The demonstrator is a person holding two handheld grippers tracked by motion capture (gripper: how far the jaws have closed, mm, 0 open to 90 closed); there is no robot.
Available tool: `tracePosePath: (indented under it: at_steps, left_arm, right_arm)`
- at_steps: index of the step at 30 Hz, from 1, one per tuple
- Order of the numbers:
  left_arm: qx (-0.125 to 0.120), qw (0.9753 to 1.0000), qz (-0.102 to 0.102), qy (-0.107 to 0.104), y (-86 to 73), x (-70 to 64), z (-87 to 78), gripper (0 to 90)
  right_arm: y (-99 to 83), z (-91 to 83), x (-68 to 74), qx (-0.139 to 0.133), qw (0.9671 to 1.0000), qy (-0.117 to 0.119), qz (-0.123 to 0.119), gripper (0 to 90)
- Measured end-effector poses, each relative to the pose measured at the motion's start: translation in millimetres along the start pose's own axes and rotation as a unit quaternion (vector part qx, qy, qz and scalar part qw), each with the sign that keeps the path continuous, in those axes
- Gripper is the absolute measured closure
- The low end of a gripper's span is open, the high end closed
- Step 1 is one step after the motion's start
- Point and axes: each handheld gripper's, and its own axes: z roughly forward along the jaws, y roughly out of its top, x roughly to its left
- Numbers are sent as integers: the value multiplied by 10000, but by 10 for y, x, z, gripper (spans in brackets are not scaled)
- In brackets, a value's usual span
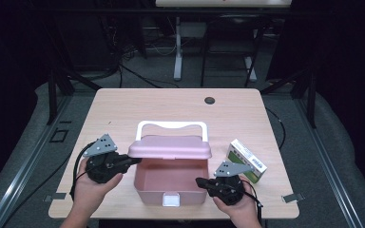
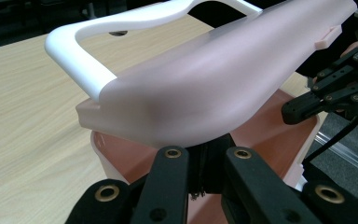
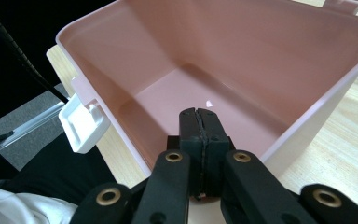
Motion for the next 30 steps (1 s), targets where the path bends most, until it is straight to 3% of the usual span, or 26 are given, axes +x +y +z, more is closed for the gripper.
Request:
tracePosePath:
  at_steps: [30]
  left_arm:
    - [-61,9999,14,129,188,85,21,898]
  right_arm:
    - [-12,42,11,79,10000,11,-48,900]
